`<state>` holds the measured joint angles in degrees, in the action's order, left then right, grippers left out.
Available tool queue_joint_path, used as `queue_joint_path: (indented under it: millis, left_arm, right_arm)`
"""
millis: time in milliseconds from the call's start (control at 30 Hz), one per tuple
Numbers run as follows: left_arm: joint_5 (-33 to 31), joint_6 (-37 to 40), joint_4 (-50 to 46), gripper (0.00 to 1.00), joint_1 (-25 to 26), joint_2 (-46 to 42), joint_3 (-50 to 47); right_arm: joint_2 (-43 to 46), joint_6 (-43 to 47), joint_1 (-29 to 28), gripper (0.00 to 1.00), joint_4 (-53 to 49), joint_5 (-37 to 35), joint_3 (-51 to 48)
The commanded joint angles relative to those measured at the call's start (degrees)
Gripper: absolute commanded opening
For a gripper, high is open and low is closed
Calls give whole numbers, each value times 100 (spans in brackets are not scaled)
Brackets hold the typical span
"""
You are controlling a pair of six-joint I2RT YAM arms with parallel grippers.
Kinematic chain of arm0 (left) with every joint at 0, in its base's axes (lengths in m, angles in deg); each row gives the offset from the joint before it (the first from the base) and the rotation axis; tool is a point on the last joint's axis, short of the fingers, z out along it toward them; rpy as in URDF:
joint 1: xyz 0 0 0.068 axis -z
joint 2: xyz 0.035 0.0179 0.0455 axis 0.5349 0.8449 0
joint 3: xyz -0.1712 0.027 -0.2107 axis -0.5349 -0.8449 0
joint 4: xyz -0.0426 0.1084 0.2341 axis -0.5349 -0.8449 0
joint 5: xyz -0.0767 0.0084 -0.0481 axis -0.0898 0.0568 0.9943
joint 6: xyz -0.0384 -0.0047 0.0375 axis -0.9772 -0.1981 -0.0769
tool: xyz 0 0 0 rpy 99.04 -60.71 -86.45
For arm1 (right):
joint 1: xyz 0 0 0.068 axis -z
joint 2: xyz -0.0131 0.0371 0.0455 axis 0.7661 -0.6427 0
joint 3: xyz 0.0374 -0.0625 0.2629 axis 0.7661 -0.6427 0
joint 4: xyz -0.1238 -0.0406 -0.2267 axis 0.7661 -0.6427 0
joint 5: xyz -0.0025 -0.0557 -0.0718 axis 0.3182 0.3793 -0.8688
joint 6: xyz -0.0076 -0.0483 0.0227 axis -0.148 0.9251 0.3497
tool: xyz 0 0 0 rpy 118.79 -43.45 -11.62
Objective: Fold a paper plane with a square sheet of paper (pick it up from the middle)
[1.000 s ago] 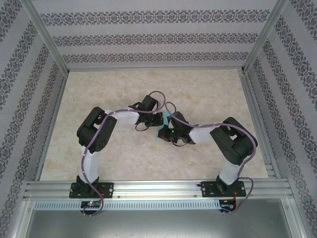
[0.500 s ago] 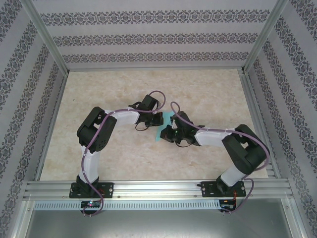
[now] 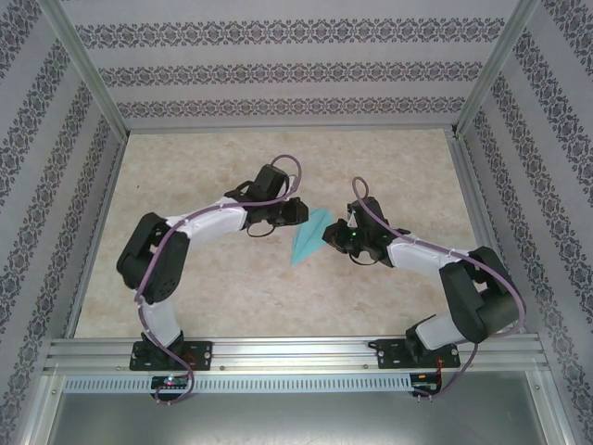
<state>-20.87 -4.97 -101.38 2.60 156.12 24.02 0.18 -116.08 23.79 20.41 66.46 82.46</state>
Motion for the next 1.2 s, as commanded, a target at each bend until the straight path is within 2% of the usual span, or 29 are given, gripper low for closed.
queue_joint_path:
  millis: [0, 167, 333, 700, 1167]
  left_arm:
    - [90, -356, 316, 14, 53, -391, -581]
    - [40, -640, 515, 8, 285, -875, -1318]
    - [-3, -810, 768, 4, 374, -822, -1681]
    - [140, -827, 1147, 3, 417, -266, -1562]
    - [-216, -640, 811, 2, 416, 105, -1416]
  right_arm:
    - [-265, 328, 2, 14, 33, 173, 298]
    - [-792, 510, -173, 13, 109, 439, 697]
    - [-1177, 437, -335, 12, 392, 660, 930]
    - [-1839, 411, -402, 10, 372, 643, 1378]
    - [-2168, 474, -367, 10, 188, 527, 1491]
